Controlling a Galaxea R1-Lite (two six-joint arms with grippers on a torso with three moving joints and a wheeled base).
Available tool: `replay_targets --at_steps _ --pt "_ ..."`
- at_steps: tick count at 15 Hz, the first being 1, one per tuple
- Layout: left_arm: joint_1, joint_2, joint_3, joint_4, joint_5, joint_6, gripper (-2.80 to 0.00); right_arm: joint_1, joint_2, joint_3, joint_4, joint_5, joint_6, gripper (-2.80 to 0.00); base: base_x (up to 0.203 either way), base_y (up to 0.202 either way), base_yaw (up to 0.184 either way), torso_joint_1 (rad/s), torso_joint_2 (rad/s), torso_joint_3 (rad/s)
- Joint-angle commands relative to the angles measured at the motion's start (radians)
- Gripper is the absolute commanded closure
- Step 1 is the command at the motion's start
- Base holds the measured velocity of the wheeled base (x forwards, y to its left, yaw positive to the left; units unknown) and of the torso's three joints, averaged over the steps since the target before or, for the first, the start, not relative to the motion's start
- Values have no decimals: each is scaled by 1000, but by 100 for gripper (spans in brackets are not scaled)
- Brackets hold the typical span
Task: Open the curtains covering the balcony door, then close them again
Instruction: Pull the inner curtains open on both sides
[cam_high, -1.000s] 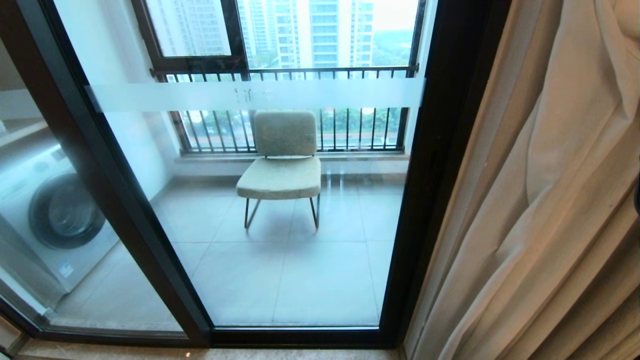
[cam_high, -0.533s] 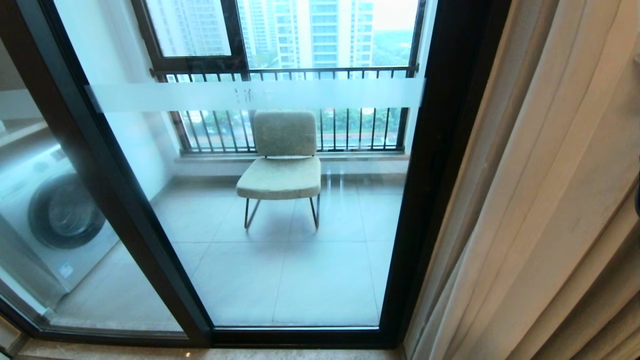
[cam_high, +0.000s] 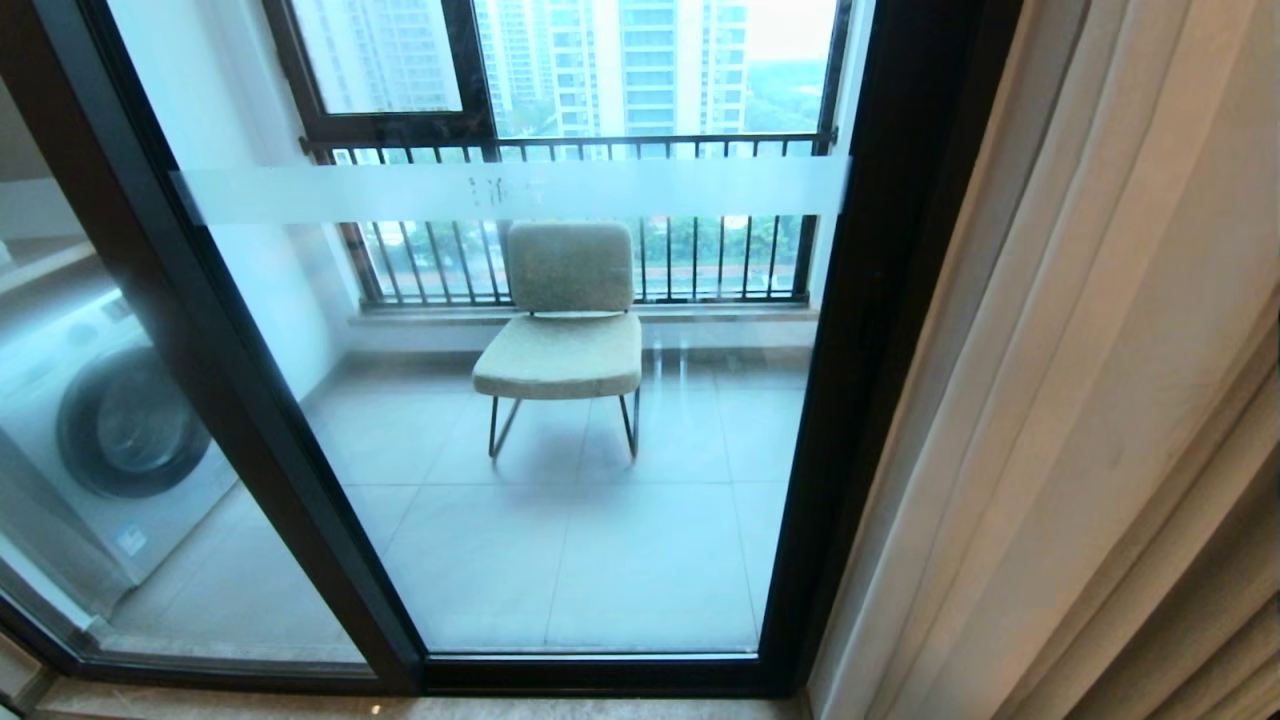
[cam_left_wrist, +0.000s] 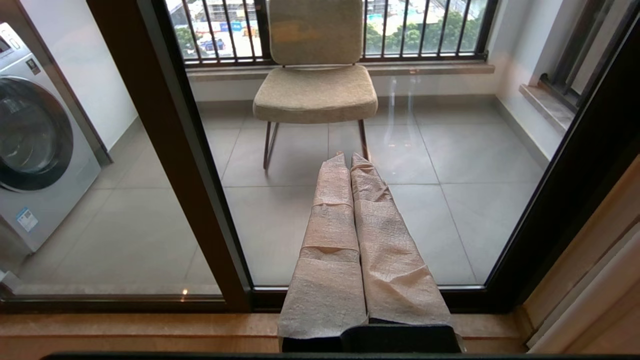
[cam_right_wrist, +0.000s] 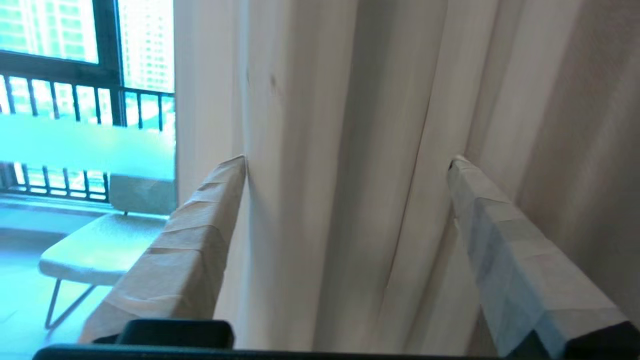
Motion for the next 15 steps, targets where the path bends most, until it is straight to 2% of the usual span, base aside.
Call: replay_targets --at_steps 1,4,8,10,11,12,15 --pt "2 0 0 0 0 0 0 0 -106 78 -6 8 1 -280 0 0 0 0 0 0" --pt "1 0 0 0 0 0 0 0 -180 159 -5 41 1 -280 0 0 0 0 0 0" --pt "0 0 0 -2 0 0 0 0 -254 228 2 46 1 -280 0 0 0 0 0 0" --pt "0 0 1 0 0 0 0 0 -307 247 55 46 3 -280 0 0 0 0 0 0" --pt "0 0 1 0 0 0 0 0 -330 261 77 46 4 -212 0 0 0 0 0 0" --pt "0 0 0 0 0 0 0 0 -351 285 87 45 14 0 0 0 0 0 0 0" --pt "0 0 0 0 0 0 0 0 -413 336 109 45 48 0 0 0 0 0 0 0"
